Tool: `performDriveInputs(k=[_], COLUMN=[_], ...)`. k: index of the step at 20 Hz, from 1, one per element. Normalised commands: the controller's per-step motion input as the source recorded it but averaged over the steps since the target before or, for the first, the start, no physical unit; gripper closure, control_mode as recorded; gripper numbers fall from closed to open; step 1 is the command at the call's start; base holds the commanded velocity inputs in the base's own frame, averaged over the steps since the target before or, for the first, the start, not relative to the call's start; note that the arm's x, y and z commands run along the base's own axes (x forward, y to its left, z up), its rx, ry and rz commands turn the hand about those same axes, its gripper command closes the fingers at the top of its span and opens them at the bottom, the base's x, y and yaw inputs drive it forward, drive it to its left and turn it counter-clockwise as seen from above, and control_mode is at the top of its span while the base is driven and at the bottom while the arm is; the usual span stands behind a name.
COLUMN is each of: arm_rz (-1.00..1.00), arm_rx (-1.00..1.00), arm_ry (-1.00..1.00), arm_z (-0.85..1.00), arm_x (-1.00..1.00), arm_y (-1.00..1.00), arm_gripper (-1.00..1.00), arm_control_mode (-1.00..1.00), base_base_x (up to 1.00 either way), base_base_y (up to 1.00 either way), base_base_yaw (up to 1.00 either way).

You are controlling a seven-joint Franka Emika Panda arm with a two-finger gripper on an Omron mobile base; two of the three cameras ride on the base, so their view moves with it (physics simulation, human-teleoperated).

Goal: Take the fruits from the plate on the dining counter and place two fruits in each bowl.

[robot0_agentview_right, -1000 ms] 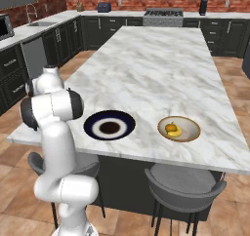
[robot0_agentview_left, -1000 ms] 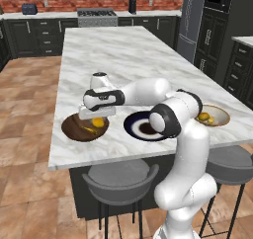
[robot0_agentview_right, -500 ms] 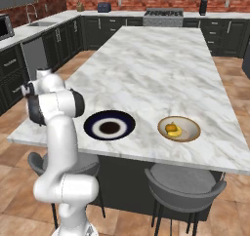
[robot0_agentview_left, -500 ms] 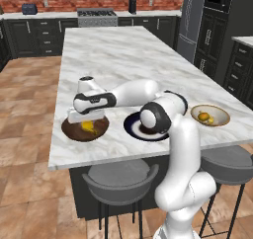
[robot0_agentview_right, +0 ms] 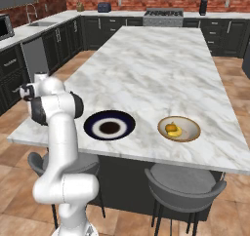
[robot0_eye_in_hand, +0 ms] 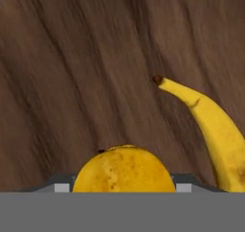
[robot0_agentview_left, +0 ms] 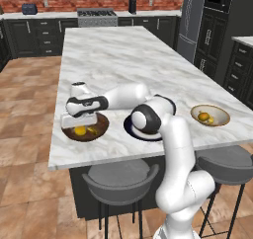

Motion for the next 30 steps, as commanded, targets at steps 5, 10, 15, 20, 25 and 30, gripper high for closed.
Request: performDriveInputs(k=[5, 10, 15, 20, 25, 30], arm_rz=[0.0, 0.0, -0.01, 0.0, -0.05, -0.05], arm_rx=[0.0, 0.0, 0.03, 0.15, 0.12, 0.12], arm_ry=[0.0, -0.01, -0.01, -0.03, -0.11, -0.13], arm_z=[-0.09, 0.07, 0.4, 0.48, 0.39, 0.19], arm_x=[0.12, 0.0, -0.13, -0.62, -0.85, -1.0], arm_y=[-0.04, -0.06, -0.57, -1.0, -1.0, -1.0], arm_gripper=[-1.0, -1.0, -1.0, -1.0, -1.0, -1.0], arm_control_mode=[-1.0, -1.0, -1.0, -1.0, -1.0, -1.0], base_base_x=[0.0, 0.0, 0.0, 0.0, 0.0, 0.0], base_base_y=[0.0, 0.0, 0.0, 0.0, 0.0, 0.0], base_base_yaw=[0.0, 0.0, 0.0, 0.0, 0.0, 0.0])
